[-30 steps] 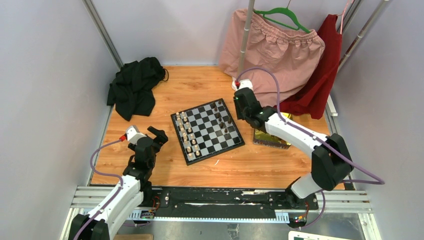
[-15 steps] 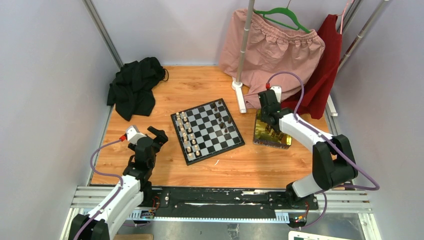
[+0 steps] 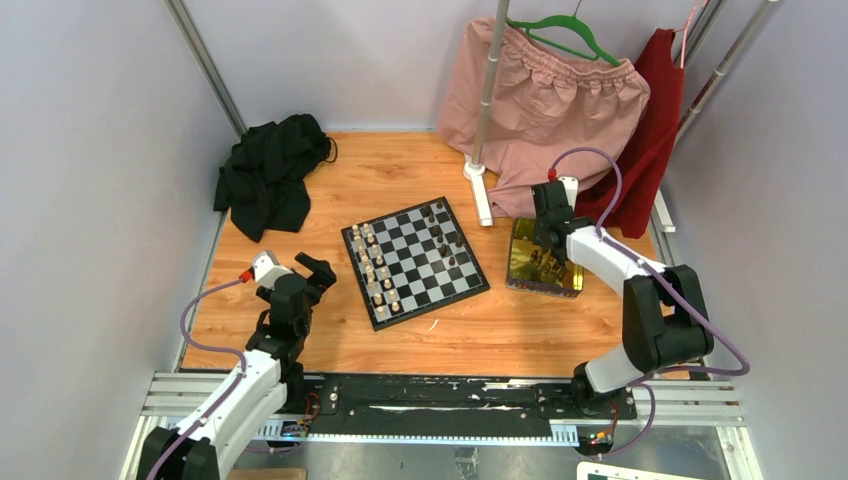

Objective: Set up the chess pieces on the board
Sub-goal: Pick up the chess piece from the storage box.

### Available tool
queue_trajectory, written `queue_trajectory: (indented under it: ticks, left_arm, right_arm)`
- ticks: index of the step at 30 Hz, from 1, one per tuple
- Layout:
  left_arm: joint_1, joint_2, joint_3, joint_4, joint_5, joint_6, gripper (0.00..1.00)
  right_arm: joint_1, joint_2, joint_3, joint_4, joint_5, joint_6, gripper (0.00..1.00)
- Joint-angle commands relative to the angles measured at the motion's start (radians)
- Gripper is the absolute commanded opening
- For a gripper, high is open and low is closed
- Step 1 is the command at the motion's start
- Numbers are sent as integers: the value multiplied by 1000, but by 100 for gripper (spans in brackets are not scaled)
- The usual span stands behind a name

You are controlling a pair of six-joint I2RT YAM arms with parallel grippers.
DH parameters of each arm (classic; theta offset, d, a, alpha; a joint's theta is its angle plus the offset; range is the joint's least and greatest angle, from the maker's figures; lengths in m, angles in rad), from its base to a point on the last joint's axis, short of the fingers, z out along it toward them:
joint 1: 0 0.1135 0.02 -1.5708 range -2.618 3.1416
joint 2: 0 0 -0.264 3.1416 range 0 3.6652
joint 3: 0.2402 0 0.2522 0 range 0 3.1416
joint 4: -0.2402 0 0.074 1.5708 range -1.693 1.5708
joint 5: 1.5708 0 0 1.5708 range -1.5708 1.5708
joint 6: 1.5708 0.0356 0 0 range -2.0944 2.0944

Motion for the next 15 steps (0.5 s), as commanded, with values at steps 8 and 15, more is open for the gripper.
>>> queue_trajectory:
  ticks: [8, 15]
  left_arm:
    - [3, 3, -13, 28, -7, 8, 100]
    - [3, 2, -13, 31, -8, 8, 100]
  right_arm:
    - [-50, 73, 4, 55, -30, 11, 39]
    - [-71, 118, 18, 86, -52, 6, 37]
